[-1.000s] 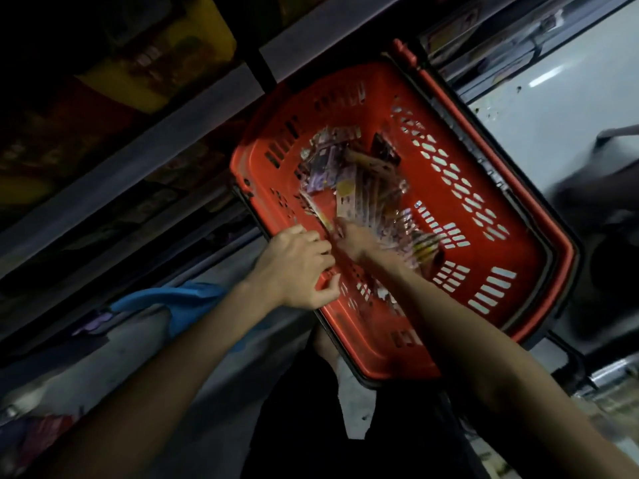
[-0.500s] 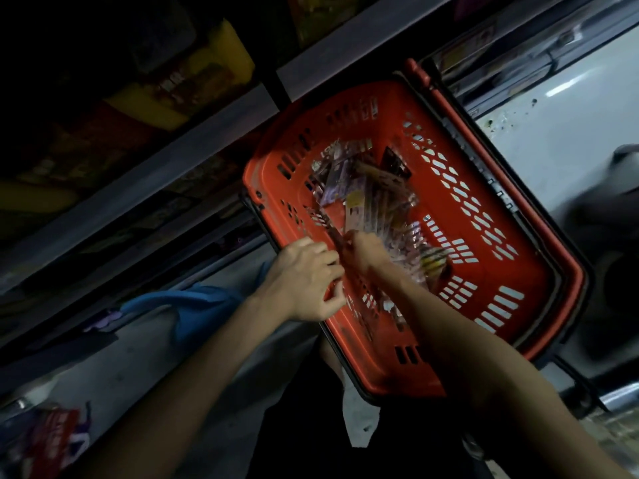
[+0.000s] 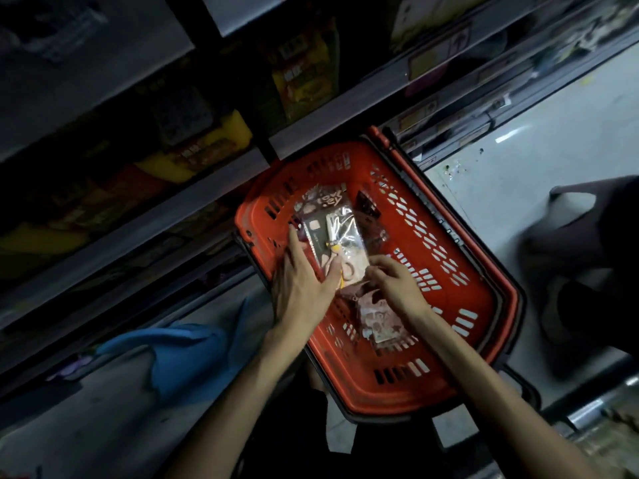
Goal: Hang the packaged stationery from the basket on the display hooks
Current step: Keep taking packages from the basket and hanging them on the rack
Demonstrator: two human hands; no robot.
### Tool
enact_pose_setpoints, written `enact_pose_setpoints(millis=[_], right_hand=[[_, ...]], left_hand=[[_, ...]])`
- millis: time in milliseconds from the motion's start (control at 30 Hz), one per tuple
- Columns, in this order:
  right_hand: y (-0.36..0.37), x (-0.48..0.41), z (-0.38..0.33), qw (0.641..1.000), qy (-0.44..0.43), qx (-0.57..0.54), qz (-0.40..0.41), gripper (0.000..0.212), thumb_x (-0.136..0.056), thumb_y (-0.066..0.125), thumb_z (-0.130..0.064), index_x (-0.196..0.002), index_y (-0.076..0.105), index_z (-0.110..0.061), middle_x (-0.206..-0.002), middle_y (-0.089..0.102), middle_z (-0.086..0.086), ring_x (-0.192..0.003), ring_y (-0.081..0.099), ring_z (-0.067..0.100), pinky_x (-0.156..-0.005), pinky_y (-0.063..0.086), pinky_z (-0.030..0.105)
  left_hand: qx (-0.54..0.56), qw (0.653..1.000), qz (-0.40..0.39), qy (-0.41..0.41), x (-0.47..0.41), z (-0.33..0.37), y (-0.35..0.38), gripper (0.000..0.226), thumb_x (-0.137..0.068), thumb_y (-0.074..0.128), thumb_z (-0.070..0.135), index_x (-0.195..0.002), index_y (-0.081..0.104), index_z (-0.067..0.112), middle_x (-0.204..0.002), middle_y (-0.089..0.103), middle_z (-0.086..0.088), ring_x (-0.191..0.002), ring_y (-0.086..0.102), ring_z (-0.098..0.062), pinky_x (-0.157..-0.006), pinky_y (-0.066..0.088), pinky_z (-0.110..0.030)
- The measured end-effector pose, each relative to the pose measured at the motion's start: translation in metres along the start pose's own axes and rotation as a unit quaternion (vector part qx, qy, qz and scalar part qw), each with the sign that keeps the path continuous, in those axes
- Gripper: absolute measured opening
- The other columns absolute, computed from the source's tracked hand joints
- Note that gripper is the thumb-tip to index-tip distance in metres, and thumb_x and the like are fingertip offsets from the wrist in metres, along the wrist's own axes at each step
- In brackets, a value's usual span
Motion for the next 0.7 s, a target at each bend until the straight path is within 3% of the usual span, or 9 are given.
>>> enact_pose_setpoints(millis=[67, 133, 200, 233, 300, 400, 533, 700], right_hand=[[0.005, -0.002, -0.003, 0.999, -0.002, -0.04, -0.027, 0.023, -0.106, 0.047, -0.002, -0.101, 0.067, -0.011, -0.078, 0.072, 0.008, -0.071, 0.07, 0.025, -0.058, 0.053, 0.025], [0.01, -0.004, -0.006, 0.996, 0.008, -0.069, -0.053, 0.022, -0.106, 0.047, -0.002, -0.102, 0.068, -0.01, -0.08, 0.072, 0.015, -0.075, 0.07, 0.029, -0.065, 0.058, 0.032], [0.013, -0.012, -0.007, 0.995, 0.025, -0.085, -0.043, 0.023, -0.107, 0.046, -0.005, -0.108, 0.07, -0.007, -0.088, 0.074, 0.015, -0.078, 0.072, 0.027, -0.069, 0.061, 0.037], [0.013, -0.018, -0.008, 0.998, 0.026, -0.06, -0.02, 0.025, -0.107, 0.045, -0.007, -0.113, 0.07, -0.006, -0.095, 0.075, 0.013, -0.08, 0.073, 0.025, -0.066, 0.062, 0.035], [0.012, -0.039, -0.006, 0.991, -0.027, 0.11, 0.065, 0.027, -0.106, 0.047, -0.013, -0.121, 0.07, -0.01, -0.111, 0.075, 0.009, -0.091, 0.073, 0.023, -0.071, 0.062, 0.036], [0.012, -0.075, -0.005, 0.917, -0.128, 0.358, 0.12, 0.04, -0.094, 0.047, -0.023, -0.129, 0.065, -0.018, -0.129, 0.068, 0.007, -0.11, 0.067, 0.029, -0.088, 0.058, 0.043], [0.018, -0.128, 0.005, 0.848, -0.142, 0.499, 0.109, 0.066, -0.091, 0.056, -0.003, -0.151, 0.042, -0.027, -0.146, 0.051, 0.012, -0.126, 0.056, 0.037, -0.097, 0.053, 0.05], [0.029, -0.156, 0.022, 0.803, -0.072, 0.579, 0.122, 0.067, -0.099, 0.05, 0.004, -0.159, 0.026, -0.012, -0.164, 0.026, 0.02, -0.151, 0.028, 0.042, -0.114, 0.037, 0.06]], left_hand=[[0.154, 0.985, -0.011, -0.071, -0.007, 0.004, 0.004, 0.096, -0.085, 0.067, 0.066, -0.161, 0.027, 0.022, -0.145, 0.06, -0.009, -0.129, 0.062, -0.027, -0.105, 0.054, -0.048], [0.275, 0.955, 0.019, -0.11, -0.013, 0.004, 0.007, 0.055, -0.09, 0.078, 0.04, -0.136, 0.056, 0.019, -0.115, 0.075, -0.007, -0.103, 0.075, -0.027, -0.08, 0.062, -0.041], [0.28, 0.953, 0.07, -0.092, -0.018, 0.002, 0.005, 0.024, -0.093, 0.078, 0.018, -0.111, 0.063, 0.019, -0.091, 0.074, -0.003, -0.081, 0.074, -0.02, -0.065, 0.056, -0.035], [0.268, 0.957, 0.086, -0.073, -0.018, 0.0, 0.004, 0.022, -0.094, 0.077, 0.016, -0.11, 0.062, 0.02, -0.087, 0.071, -0.001, -0.075, 0.07, -0.015, -0.063, 0.053, -0.032], [0.222, 0.969, 0.104, -0.036, -0.016, -0.007, 0.003, 0.023, -0.096, 0.075, 0.024, -0.114, 0.061, 0.02, -0.086, 0.067, 0.003, -0.073, 0.064, -0.012, -0.063, 0.054, -0.034], [0.137, 0.982, 0.126, 0.027, -0.011, -0.019, 0.006, 0.026, -0.097, 0.072, 0.035, -0.117, 0.061, 0.023, -0.089, 0.068, 0.008, -0.078, 0.067, -0.017, -0.066, 0.059, -0.045], [0.075, 0.981, 0.162, 0.078, -0.008, -0.018, 0.011, 0.031, -0.095, 0.077, 0.033, -0.12, 0.061, 0.026, -0.088, 0.062, 0.015, -0.075, 0.066, -0.018, -0.063, 0.059, -0.043], [0.089, 0.979, 0.174, 0.064, -0.012, -0.024, 0.015, 0.03, -0.096, 0.075, 0.038, -0.119, 0.061, 0.025, -0.091, 0.069, 0.011, -0.075, 0.067, -0.016, -0.063, 0.059, -0.045]])
Point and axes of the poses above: each hand's wrist, its own x-axis away from the middle knuckle, its own y-axis out of the palm, z = x × y, the point moved 1 cm from there along -x, towards the middle knuckle
